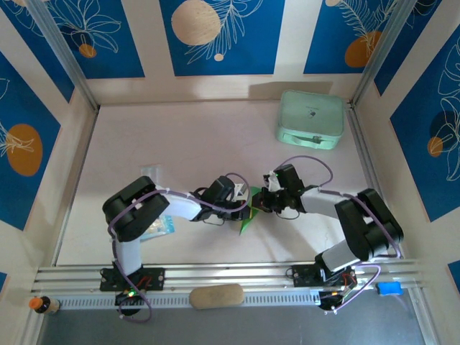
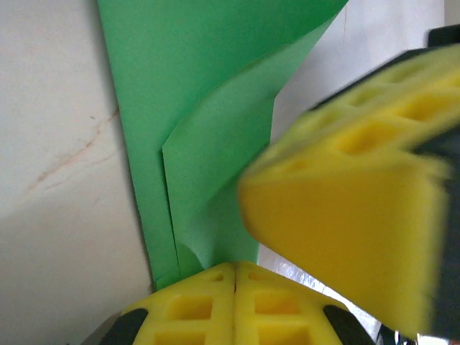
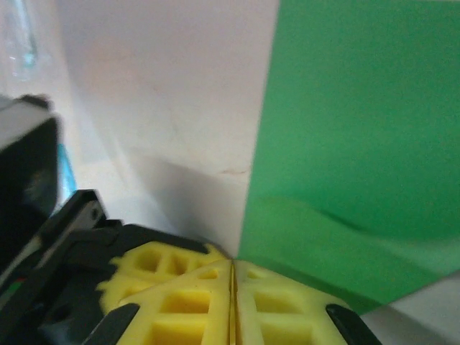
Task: Fold a paper plane with a square sheet of paper (pick it up from the middle)
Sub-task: Fold the wing for the fifth time at the center of the table.
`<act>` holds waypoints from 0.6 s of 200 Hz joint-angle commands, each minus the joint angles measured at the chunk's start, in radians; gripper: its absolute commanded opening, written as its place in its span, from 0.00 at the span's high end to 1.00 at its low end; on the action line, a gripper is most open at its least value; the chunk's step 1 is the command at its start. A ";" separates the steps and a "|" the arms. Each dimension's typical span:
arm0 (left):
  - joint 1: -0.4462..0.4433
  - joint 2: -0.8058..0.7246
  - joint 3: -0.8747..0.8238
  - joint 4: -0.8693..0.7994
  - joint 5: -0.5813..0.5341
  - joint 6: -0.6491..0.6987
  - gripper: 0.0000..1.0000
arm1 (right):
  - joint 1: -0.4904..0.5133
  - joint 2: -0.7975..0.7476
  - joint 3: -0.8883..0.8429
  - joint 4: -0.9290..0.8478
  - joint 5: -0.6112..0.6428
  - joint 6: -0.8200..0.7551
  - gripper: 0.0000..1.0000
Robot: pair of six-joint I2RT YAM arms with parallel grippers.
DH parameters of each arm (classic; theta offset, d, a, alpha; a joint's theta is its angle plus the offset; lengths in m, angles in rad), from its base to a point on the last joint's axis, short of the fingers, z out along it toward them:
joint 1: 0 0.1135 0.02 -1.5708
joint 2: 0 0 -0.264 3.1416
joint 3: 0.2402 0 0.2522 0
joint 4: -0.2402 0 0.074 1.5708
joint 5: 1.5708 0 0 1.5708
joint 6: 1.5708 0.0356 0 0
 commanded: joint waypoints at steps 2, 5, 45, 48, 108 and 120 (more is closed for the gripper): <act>0.005 0.024 -0.062 -0.194 -0.009 0.002 1.00 | -0.027 0.076 0.037 -0.025 0.029 -0.024 0.92; 0.005 0.024 -0.063 -0.197 -0.011 0.002 1.00 | -0.036 0.086 0.036 -0.019 0.024 -0.024 0.92; 0.005 0.028 -0.076 -0.224 -0.021 0.005 1.00 | -0.119 0.165 0.054 0.031 -0.029 -0.014 0.91; 0.005 0.029 -0.076 -0.225 -0.021 0.006 1.00 | -0.121 0.168 0.055 0.036 -0.033 -0.012 0.91; 0.004 0.014 -0.100 -0.269 -0.038 0.002 1.00 | -0.237 0.195 0.088 0.054 -0.042 0.007 0.91; 0.004 0.007 -0.107 -0.266 -0.047 0.000 1.00 | -0.269 0.201 0.100 0.043 -0.050 0.000 0.91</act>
